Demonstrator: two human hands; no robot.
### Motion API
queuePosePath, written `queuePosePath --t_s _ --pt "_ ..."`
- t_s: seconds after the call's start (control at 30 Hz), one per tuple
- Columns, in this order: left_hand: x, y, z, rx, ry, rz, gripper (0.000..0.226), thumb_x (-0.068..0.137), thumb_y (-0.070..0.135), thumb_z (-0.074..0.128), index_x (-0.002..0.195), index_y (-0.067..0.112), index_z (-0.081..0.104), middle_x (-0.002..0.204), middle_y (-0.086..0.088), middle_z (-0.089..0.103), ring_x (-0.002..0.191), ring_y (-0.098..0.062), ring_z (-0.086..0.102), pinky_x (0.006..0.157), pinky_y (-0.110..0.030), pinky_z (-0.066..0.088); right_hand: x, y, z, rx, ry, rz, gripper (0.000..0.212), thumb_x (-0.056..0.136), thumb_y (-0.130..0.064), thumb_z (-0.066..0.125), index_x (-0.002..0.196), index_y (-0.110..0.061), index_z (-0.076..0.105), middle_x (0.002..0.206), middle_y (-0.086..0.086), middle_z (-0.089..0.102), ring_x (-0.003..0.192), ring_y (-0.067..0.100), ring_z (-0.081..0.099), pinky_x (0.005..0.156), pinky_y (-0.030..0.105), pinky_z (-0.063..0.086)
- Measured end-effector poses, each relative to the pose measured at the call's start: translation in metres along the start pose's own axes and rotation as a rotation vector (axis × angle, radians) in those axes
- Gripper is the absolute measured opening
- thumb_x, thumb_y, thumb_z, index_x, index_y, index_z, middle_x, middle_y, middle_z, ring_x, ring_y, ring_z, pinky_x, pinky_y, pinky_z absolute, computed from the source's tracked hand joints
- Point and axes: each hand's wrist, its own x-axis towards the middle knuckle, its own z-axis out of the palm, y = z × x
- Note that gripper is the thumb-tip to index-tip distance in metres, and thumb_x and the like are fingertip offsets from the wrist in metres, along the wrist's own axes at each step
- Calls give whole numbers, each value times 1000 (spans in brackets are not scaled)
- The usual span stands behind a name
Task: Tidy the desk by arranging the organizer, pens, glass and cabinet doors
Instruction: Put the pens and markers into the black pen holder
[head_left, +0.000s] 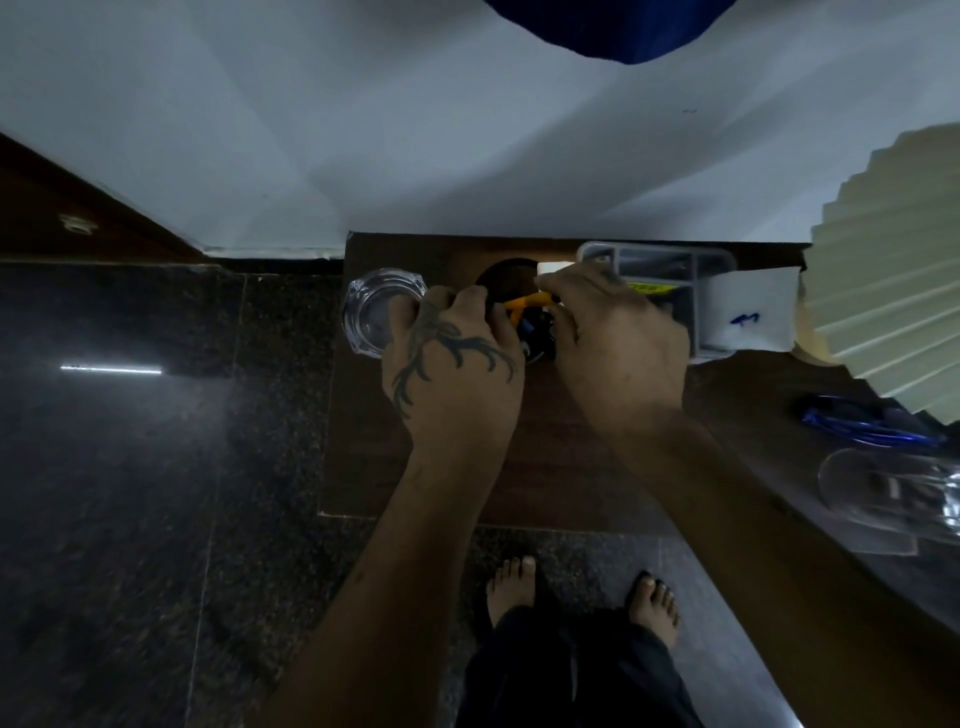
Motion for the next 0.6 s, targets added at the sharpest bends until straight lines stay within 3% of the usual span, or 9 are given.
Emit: queuePosePath --t_s 0.13,0.37,0.5,0.6 --pt "-3 1 -2 -16 4 -10 33 92 40 42 98 20 68 89 -2 68 97 -26 57 63 -28 36 -1 0 0 18 15 -16 35 75 -6 60 108 -14 68 104 5 72 79 28 70 55 25 44" --pt "-16 -1 -8 -67 87 -66 29 91 37 53 102 14 69 94 -6 71 96 -27 60 67 -32 51 -10 5 -7 84 44 25 37 77 -1 58 110 -13 67 107 7 71 81 30 70 55 32 54" --pt "-29 -6 -17 -50 -30 -96 44 99 41 29 112 14 61 108 -6 65 100 -28 55 88 -34 40 -33 14 -15 138 88 103 31 81 -2 58 108 -12 68 105 8 71 78 30 70 54 38 57" --pt "-49 -10 -22 -112 -51 -188 52 102 38 17 117 10 57 114 -10 61 106 -29 51 95 -25 29 -62 20 -20 135 64 171 28 85 -9 54 107 -16 69 104 5 71 76 26 69 56 29 52"
